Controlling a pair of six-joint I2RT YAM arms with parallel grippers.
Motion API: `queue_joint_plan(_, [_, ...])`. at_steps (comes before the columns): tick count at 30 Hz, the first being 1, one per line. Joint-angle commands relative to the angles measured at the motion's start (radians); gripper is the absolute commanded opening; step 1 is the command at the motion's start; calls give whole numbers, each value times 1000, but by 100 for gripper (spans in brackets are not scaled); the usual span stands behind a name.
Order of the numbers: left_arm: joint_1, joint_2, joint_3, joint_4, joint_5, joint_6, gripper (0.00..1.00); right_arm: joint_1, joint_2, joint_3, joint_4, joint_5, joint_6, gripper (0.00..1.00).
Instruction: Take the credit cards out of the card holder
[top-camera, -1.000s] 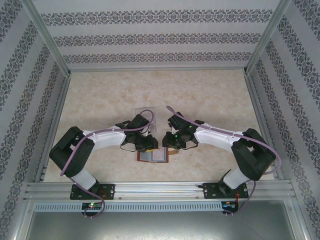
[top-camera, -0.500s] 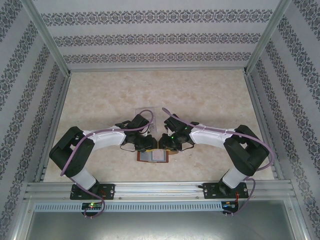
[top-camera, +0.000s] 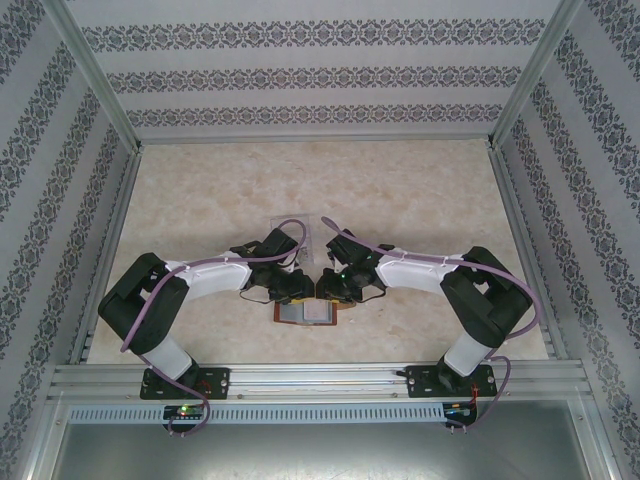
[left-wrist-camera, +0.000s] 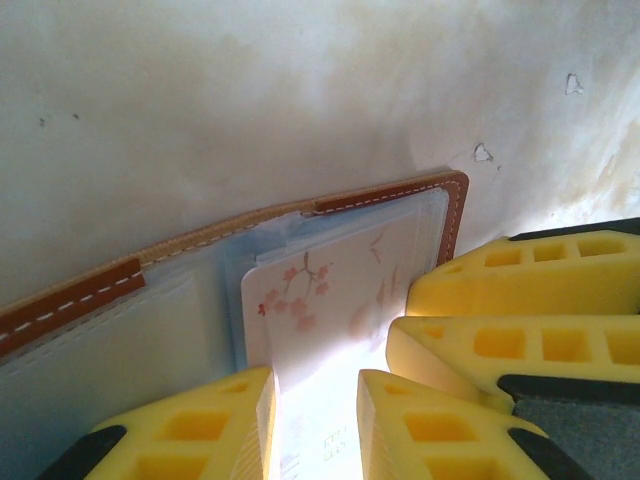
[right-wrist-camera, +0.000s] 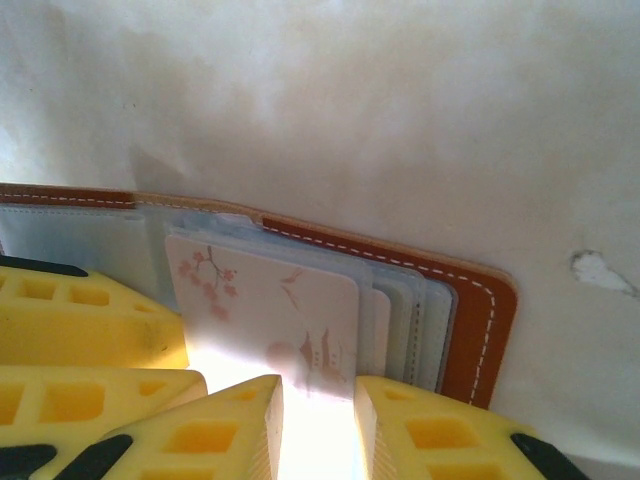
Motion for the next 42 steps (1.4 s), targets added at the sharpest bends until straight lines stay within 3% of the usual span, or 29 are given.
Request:
queue_joint_plan(1, [6,-2,25,-75,-25,42,29,10,11,-4,-94,80,-30,29])
queue_joint_plan(8, [6,-22,47,-168,-78,84,30,9,-9,2,-120,92,-40,29])
queue_joint_plan(26, [9,-112,60,-170,-106,57,33,10,-15,8,-120,83,-45,29])
queue_joint_plan(42, [52,-142,-31,-66,-53,35,34,12,-14,7,-121,80,-51,29])
